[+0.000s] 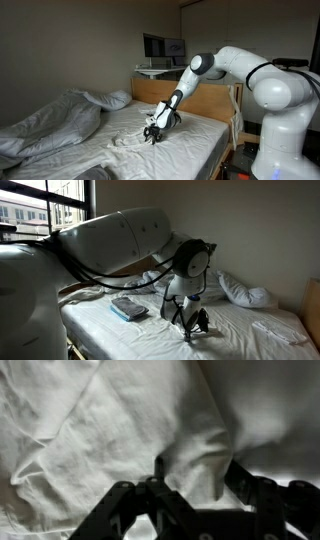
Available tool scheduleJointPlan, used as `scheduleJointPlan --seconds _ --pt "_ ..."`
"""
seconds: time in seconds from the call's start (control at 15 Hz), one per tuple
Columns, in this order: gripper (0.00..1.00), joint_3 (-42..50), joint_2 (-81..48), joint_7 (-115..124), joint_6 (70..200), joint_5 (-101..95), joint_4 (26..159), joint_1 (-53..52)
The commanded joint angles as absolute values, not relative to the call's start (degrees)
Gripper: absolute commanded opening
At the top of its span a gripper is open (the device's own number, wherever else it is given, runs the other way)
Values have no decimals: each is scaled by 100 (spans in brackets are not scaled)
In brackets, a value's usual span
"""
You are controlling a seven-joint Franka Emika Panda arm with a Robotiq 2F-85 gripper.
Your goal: Fold the cloth
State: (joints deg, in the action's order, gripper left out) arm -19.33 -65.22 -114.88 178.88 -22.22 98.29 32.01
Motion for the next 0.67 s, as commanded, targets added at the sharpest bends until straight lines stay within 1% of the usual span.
scheduleJointPlan --seconds 0.0,0.07,0.2,0.27,0.4,0.53,0.6 --pt "34 -1941 -6687 -11752 18536 -2381 9813 3239" --pt "26 -1906 -6698 -11713 18634 -2445 9810 3203" --pt "15 -1907 -6717 -11665 18793 -2568 9857 3195" --pt "12 -1974 -6742 -11686 18804 -2656 9904 3245" --pt "7 -2096 -6743 -11712 18836 -2843 10065 3393" --pt "6 -2231 -6740 -11728 18817 -3006 10236 3509" --pt "9 -2296 -6724 -11722 18767 -3059 10340 3537"
